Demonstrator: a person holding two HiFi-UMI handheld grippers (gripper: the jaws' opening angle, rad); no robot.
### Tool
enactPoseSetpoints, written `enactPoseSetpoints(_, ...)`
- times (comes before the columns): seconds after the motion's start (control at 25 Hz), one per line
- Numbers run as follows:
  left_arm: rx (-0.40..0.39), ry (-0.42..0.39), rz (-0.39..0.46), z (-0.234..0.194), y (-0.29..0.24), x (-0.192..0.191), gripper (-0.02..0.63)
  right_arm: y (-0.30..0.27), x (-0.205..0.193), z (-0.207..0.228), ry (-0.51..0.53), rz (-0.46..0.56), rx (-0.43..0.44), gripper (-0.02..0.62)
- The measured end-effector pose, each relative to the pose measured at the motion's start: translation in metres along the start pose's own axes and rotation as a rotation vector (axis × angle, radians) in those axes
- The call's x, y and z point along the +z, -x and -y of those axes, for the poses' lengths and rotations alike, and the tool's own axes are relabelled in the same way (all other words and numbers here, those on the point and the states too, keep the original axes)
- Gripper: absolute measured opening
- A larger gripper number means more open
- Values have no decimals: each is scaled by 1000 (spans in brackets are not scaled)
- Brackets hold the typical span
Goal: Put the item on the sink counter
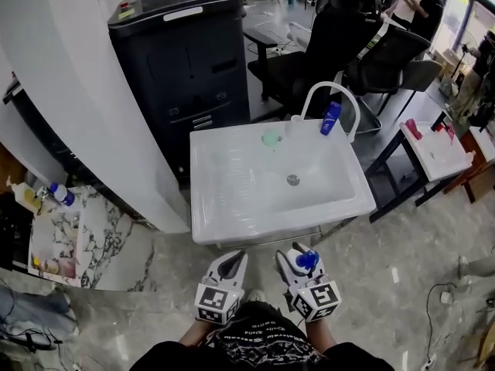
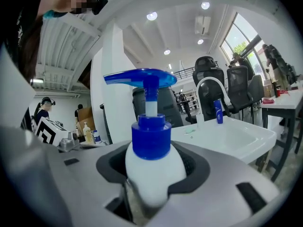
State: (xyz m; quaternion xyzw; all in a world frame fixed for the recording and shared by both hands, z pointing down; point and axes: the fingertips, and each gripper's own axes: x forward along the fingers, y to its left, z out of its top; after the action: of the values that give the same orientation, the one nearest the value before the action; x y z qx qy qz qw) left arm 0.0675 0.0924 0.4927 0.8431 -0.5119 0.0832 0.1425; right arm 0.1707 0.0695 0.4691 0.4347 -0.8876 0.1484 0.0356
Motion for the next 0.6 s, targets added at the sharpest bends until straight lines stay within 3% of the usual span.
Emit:
enactPoseSetpoints(0.28,22,-3,-11,-8,-18,4,15,-12,-6,17,-41,-20,0,198)
enactPoseSetpoints(0.6,34,9,21,-46,-60,23,15,-49,5,42,-22,-46,-19,196)
